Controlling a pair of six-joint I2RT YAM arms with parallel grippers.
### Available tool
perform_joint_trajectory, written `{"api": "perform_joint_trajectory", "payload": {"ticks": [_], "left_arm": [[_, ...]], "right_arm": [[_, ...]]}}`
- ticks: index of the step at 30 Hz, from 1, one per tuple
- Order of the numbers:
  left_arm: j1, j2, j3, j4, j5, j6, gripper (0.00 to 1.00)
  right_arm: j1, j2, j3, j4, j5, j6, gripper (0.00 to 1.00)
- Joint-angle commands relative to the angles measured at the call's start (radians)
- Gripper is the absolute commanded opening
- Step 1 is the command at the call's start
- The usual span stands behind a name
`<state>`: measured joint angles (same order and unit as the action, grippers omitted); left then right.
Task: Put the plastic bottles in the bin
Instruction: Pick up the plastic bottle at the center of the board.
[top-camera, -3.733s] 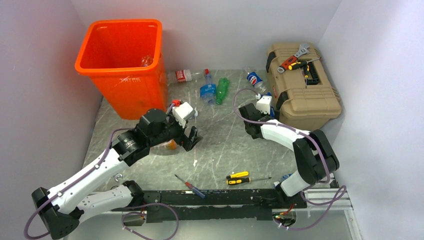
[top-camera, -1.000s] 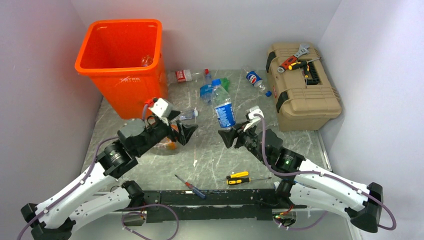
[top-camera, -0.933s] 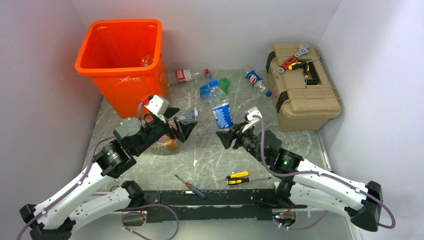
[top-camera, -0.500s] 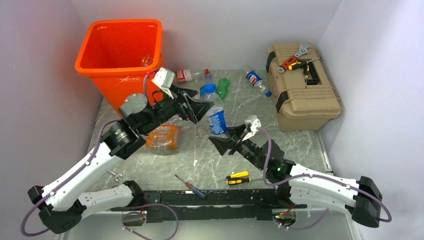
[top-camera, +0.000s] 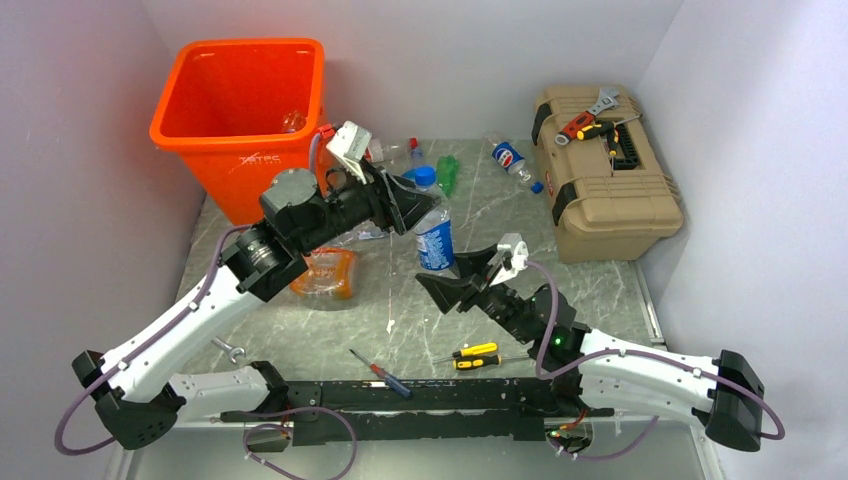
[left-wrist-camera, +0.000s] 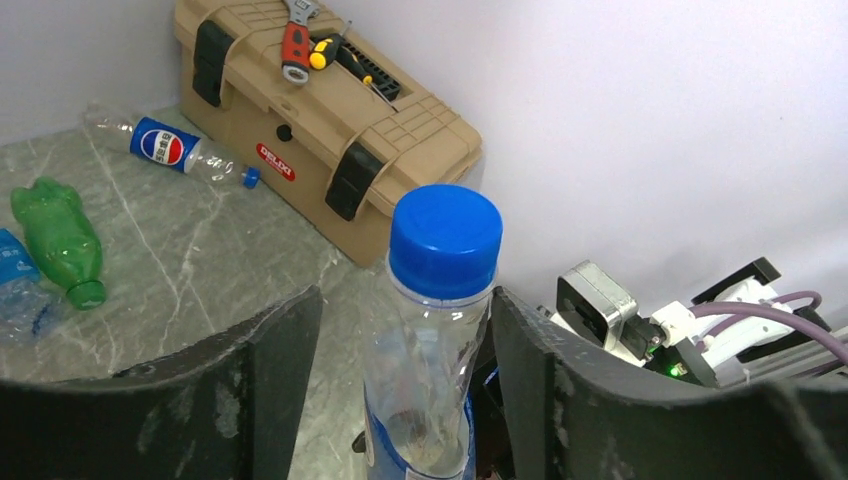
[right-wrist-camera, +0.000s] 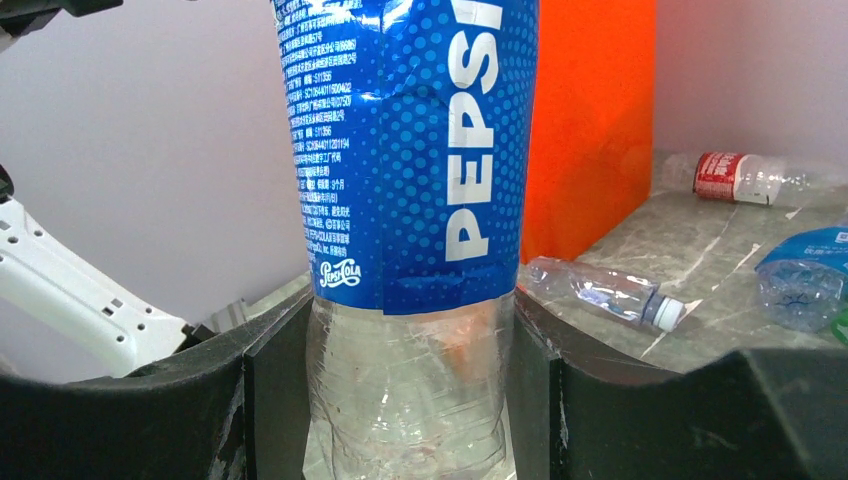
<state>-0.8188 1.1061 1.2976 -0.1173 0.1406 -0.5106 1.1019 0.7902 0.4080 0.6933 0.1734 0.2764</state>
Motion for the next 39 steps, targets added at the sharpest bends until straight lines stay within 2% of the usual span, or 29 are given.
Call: {"api": "perform_joint_trajectory", "payload": {"ticks": [1,4,7,15,16,17,18,22,24,28,33,36,39], "left_arm": [[-0.001,0.011,0.058,0.016,0.051,-0.007,0.65],[-0.002,0.022,0.064,0.009,0.067,-0.008,0.63],[-0.002,0.032,0.063,0.010,0.098,-0.008,0.54],[-0.002,0.028,0.061,0.003,0.117,0.016,0.12],[-0.002,0.026,0.063,-0.001,0.116,0.021,0.06],[-0.002,0.025,0.064,-0.007,0.115,0.025,0.01],[-0.002,0.024,0.067,-0.010,0.113,0.030,0.00],[-0.002,0.011,0.063,-0.016,0.099,0.064,0.00],[-0.002,0.003,0.080,-0.046,0.082,0.108,0.00],[-0.001,-0.011,0.197,-0.173,0.012,0.268,0.00],[-0.002,-0.025,0.372,-0.335,-0.154,0.549,0.00],[-0.001,-0.038,0.430,-0.338,-0.296,0.687,0.00],[-0.001,-0.039,0.437,-0.248,-0.438,0.843,0.00]], "right_arm": [[0.012,-0.017,-0.008,0.059,-0.012,-0.009,0.00],[0.016,-0.014,-0.006,0.054,-0.012,-0.007,0.00],[0.018,-0.013,-0.004,0.047,-0.012,-0.007,0.00],[0.021,-0.008,0.014,-0.007,-0.007,0.004,0.00],[0.021,-0.007,0.022,-0.026,-0.005,0.008,0.03],[0.021,-0.005,0.033,-0.051,-0.004,0.012,0.09],[0.021,-0.003,0.048,-0.090,0.000,0.020,0.21],[0.021,0.020,0.172,-0.311,0.065,0.080,0.82],[0.021,0.036,0.255,-0.454,0.119,0.109,0.98],[0.019,0.053,0.404,-0.726,0.195,0.168,1.00],[0.019,-0.021,0.431,-0.825,0.221,0.084,1.00],[0.019,-0.091,0.397,-0.869,0.259,0.046,1.00],[0.018,-0.134,0.336,-0.880,0.303,0.055,1.00]]}}
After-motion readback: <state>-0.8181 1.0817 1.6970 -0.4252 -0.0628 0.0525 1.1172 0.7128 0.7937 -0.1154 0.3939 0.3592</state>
